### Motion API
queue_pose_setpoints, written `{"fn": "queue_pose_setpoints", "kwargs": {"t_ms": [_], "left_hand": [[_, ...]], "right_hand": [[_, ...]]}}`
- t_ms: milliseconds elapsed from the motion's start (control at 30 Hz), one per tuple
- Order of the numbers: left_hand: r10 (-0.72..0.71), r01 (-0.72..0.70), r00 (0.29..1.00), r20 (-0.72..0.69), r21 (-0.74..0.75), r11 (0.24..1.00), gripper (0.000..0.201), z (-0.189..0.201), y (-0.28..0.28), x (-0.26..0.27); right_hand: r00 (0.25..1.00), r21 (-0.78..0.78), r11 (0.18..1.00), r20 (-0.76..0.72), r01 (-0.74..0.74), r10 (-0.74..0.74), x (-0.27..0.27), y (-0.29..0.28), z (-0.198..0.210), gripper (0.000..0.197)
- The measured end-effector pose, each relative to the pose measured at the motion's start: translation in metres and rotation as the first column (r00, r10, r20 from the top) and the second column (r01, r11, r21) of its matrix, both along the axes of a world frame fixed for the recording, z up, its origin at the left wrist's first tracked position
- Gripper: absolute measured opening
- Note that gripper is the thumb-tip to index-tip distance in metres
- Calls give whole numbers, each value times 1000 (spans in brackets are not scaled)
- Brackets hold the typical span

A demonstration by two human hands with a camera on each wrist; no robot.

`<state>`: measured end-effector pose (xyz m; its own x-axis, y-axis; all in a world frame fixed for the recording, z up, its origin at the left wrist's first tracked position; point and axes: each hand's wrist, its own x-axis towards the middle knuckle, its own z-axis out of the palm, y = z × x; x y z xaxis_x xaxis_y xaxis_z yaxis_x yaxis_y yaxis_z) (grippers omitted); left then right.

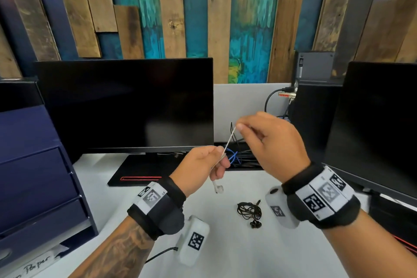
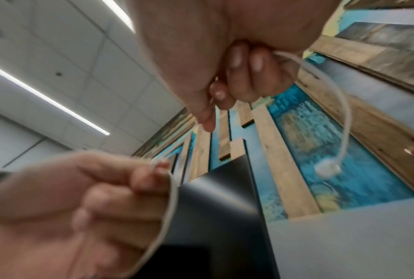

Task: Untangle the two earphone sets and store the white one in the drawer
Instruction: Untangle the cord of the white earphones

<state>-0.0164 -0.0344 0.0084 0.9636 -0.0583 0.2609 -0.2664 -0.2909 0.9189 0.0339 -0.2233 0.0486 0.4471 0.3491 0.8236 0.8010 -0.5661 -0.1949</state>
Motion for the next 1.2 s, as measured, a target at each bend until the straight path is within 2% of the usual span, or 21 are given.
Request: {"fn": "queue_pose_setpoints", "kwargs": {"t_ms": [33,100,167,233,300,400,467,500,533,600,700,767,833,867,933,1000,1067,1200], "left_hand": [[-29,29,1000,-8,-33,999,42,7,-3,-3],[-113,106,993,-24,-214,971,37,19,-8,-8],[-192,188,981,32,-421,888,31,29,-13,-12],[-198,240,971,135,-521,820,27,37,-16,-12],[-100,191,976,195,-533,824,24,40,-16,-9],[77,25,970,232,-408,913,23,34,-9,-2],[137,-83,963,232,-227,970,22,23,0,2],[153,-128,961,231,-121,984,22,16,6,4],[154,-151,961,228,-30,988,22,11,10,4],[92,-105,978,186,61,993,24,2,14,1],[-71,70,996,56,16,997,43,0,2,-10],[-156,156,988,5,-100,983,45,4,-8,-16],[-216,205,976,-13,-261,943,38,9,-15,-19],[-238,220,971,-15,-334,917,36,12,-16,-19],[-264,232,964,-13,-440,868,33,16,-16,-19],[-287,243,958,-18,-485,840,33,17,-15,-19],[-302,247,953,-32,-493,834,33,16,-14,-21],[-333,279,942,-37,-465,841,33,12,-10,-22]], "right_hand": [[1000,51,999,-30,9,-7,9,2,-1,14],[991,146,989,-134,11,9,21,8,-9,15],[962,165,986,-268,-15,60,27,18,-28,16],[919,127,988,-373,-90,131,24,32,-57,19],[878,46,982,-441,-184,185,11,42,-89,16],[805,-173,933,-570,-315,166,-20,44,-114,27],[843,-255,908,-513,-333,165,-38,36,-111,42],[878,-237,919,-441,-315,187,-44,30,-103,41],[910,-190,939,-360,-286,205,-48,24,-92,34],[960,-103,972,-205,-212,188,-47,10,-63,19],[998,-74,995,-41,-60,57,-33,-4,-32,17],[993,11,998,-99,-66,67,-20,-6,-30,18],[943,129,976,-265,-174,202,-15,-3,-36,23],[889,188,951,-348,-244,297,-17,-1,-39,26],[742,295,883,-480,-366,468,-25,2,-44,31],[609,371,817,-546,-441,576,-32,3,-47,24],[594,383,817,-560,-431,577,-28,3,-51,18],[583,369,834,-597,-410,551,-23,2,-56,35]]}}
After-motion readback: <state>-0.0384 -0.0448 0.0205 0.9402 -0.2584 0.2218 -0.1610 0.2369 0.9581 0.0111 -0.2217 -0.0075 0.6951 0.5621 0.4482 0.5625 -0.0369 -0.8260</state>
